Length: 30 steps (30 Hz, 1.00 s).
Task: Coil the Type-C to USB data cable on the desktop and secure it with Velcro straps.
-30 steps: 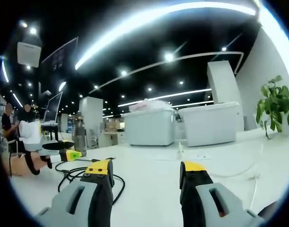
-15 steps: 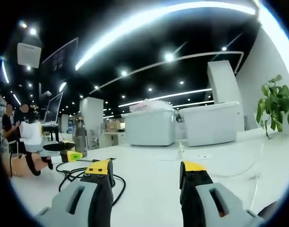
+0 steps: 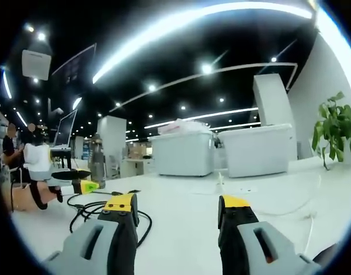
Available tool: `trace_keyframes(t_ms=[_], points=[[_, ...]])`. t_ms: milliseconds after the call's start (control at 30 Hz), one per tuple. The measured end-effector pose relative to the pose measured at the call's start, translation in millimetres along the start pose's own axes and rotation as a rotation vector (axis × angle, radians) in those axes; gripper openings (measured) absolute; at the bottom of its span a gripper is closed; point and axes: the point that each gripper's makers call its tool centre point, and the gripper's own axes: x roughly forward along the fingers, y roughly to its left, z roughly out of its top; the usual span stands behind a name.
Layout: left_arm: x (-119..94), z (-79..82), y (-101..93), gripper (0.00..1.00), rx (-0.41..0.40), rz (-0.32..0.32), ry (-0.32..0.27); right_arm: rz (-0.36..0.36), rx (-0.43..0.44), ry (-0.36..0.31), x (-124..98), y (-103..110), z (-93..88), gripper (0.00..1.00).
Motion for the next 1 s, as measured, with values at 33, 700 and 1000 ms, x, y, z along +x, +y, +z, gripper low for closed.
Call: trace_keyframes(t_ms=[33,700,1000], points=[[-1.0,3.9,4.6,0.53,-0.008,0.012,-0.008,-0.003,-0.02,-0.014,0.5,-0.2,4.3,0.54],[1.2,60.2,119.0,0.52,0.048,0.216,-0.212,0.355,0.016,0.139,89.1,108.9,2.0,0.47],[-1.9,15.6,141.3,0.48,-0.044,0.276,-0.106,0.386,0.082,0.386,161.5,135.1,-73.3,0.36]])
